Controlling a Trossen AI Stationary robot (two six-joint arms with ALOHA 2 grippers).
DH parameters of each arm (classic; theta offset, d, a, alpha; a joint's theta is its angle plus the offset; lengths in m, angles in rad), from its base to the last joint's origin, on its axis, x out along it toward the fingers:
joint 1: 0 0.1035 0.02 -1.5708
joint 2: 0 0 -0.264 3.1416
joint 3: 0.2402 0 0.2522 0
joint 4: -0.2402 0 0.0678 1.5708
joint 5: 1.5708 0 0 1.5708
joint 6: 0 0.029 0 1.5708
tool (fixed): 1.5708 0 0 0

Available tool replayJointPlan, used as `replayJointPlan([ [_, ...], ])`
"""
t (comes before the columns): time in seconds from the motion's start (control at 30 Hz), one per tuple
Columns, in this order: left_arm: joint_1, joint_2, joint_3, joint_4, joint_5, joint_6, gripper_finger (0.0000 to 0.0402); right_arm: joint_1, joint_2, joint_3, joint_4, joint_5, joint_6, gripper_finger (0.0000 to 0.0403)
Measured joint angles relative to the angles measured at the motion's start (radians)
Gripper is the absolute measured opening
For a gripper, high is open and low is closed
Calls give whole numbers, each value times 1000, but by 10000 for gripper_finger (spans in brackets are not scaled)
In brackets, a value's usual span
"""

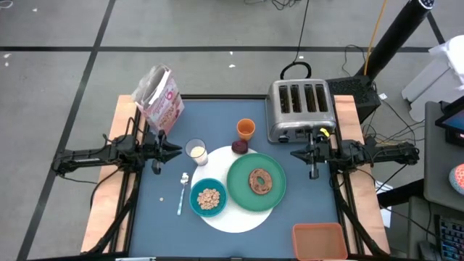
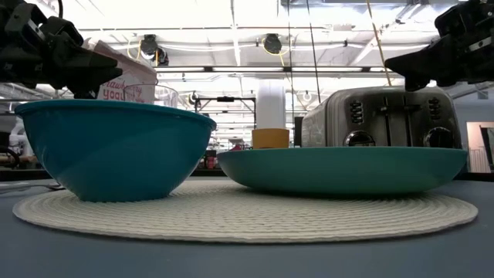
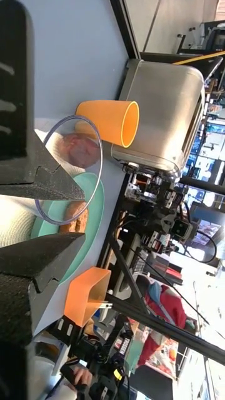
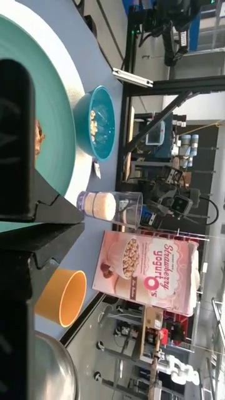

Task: Arrange a breakfast setting
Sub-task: Return to Home Position

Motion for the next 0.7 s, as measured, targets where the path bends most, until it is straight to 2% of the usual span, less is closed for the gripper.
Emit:
replayJointPlan([
  [0.7,0,0,0,0,0,5,99,0,0,0,26,0,0,6],
])
